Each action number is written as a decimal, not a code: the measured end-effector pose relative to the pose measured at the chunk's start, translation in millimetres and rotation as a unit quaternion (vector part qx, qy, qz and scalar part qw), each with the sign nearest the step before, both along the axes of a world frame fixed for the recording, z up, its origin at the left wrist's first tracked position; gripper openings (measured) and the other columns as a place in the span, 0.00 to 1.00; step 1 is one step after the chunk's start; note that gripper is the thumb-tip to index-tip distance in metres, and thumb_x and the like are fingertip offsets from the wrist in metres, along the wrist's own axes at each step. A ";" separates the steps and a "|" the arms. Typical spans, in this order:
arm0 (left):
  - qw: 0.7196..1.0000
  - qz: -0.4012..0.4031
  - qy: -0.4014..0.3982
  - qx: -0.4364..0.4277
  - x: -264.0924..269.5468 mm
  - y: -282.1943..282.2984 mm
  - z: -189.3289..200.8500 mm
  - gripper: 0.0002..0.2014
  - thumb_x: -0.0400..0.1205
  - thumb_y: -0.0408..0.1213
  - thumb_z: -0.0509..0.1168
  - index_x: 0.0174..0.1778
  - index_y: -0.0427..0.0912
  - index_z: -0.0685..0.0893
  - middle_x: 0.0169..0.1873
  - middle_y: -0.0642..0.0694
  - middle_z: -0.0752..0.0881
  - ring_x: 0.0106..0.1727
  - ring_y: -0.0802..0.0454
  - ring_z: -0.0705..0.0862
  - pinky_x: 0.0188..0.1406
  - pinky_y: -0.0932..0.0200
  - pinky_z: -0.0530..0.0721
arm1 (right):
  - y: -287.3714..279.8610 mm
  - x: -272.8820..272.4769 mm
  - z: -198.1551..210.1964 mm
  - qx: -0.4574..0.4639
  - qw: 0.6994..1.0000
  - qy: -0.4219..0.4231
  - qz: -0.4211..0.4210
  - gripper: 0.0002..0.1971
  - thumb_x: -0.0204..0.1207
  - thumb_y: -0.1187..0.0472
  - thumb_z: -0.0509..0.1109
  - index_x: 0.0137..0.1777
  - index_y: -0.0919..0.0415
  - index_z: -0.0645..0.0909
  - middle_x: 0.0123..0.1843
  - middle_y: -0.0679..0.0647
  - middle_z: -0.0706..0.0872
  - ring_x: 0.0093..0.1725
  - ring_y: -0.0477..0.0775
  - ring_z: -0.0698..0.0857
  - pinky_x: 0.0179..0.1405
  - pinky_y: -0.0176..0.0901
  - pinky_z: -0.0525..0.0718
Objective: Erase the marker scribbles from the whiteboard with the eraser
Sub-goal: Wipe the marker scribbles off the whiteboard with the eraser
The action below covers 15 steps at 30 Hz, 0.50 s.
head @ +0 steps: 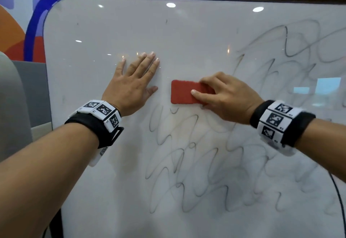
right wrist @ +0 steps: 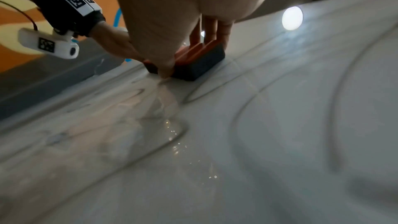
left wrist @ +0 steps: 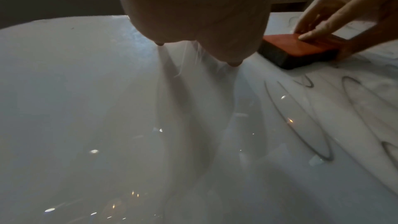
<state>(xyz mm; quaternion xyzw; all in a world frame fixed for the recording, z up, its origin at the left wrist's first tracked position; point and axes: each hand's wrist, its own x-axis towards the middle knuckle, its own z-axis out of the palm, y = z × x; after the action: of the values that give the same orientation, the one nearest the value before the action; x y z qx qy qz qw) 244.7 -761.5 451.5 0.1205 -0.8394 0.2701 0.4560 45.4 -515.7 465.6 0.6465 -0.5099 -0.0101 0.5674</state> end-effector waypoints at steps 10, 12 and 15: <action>0.999 -0.006 0.027 0.022 -3.5 7.1 -2.2 0.32 0.87 0.54 0.51 0.87 0.45 0.57 0.86 0.48 0.58 0.86 0.47 0.56 0.81 0.32 0.55 | 6.7 1.2 22.2 -0.091 0.993 -0.070 -0.017 0.23 0.75 0.58 0.75 0.70 0.59 0.82 0.61 0.70 0.82 0.52 0.71 0.81 0.47 0.59 0.82; 0.999 -0.016 0.042 0.022 -3.9 12.3 3.2 0.31 0.86 0.57 0.53 0.83 0.44 0.63 0.82 0.44 0.65 0.82 0.42 0.63 0.78 0.30 0.61 | 8.1 -0.4 -4.1 -0.003 1.000 -0.013 -0.008 0.19 0.77 0.58 0.74 0.68 0.58 0.84 0.59 0.67 0.84 0.48 0.67 0.82 0.42 0.56 0.84; 0.998 -0.023 0.050 0.008 -7.3 19.1 13.3 0.32 0.82 0.62 0.55 0.76 0.45 0.67 0.76 0.41 0.70 0.75 0.37 0.70 0.75 0.28 0.65 | 17.3 -7.7 13.5 0.010 1.000 -0.003 -0.005 0.20 0.76 0.59 0.76 0.68 0.59 0.84 0.61 0.67 0.84 0.50 0.68 0.82 0.43 0.58 0.86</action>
<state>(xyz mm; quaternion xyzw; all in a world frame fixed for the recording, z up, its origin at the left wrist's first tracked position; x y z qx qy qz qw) 237.4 -742.5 464.8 0.1181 -0.8202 0.2467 0.5025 37.7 -498.3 479.1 0.6496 -0.5150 -0.0164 0.5590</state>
